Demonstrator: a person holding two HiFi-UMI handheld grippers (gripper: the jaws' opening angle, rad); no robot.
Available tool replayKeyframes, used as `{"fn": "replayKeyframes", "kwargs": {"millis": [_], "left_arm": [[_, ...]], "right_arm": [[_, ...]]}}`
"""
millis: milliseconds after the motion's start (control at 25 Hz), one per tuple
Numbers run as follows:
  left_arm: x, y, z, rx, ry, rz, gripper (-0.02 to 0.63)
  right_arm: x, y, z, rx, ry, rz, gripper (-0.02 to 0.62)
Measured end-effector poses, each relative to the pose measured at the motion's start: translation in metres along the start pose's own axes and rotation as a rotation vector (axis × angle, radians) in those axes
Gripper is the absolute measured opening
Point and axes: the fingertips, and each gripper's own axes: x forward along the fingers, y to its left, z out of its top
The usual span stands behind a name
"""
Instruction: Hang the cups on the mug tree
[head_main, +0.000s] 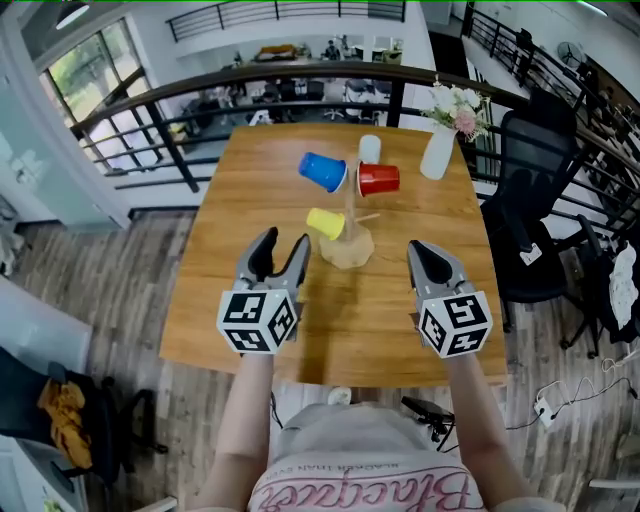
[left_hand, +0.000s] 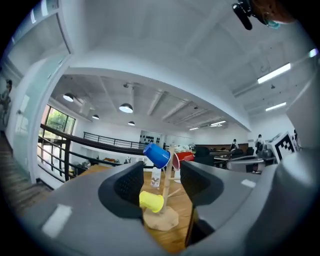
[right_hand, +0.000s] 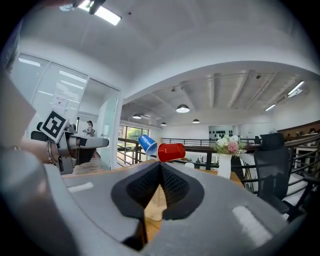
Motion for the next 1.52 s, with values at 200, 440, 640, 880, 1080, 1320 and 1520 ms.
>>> {"fn": "replayKeyframes", "kwargs": {"millis": [200,440,640,880,1080,1320,1520], "left_arm": [[-0.028,-0.004,0.010,0.097,-0.033,0.072,0.123],[-0.048,-0.010,0.025,0.191,-0.073,0.121,0.017],[-0.062,-0.014,0.040,0.243,-0.111,0.144,0.017],[-0.069,-0.029,0.054,0.361,-0.134,0.143,0.017],[-0.070,-0.038,0.064,0.404,-0.164,0.128,0.017],[-0.072,-0.029,0.074,0.347,-0.183,0.139,0.017],[-0.072,-0.027,0.079,0.344,-0.197,0.125,0.017]], "right_arm": [[-0.006,0.017,0.013,-0.066,-0.023,0.052,0.002],[-0.021,0.026,0.027,-0.128,-0.061,0.066,0.002],[-0.034,0.024,0.043,-0.165,-0.099,0.036,0.002],[-0.056,0.024,0.055,-0.235,-0.124,-0.015,0.002],[-0.065,0.024,0.063,-0.249,-0.134,-0.038,0.000],[-0.065,0.026,0.070,-0.243,-0.141,-0.032,0.000],[-0.062,0.025,0.074,-0.228,-0.150,-0.043,0.000]]}}
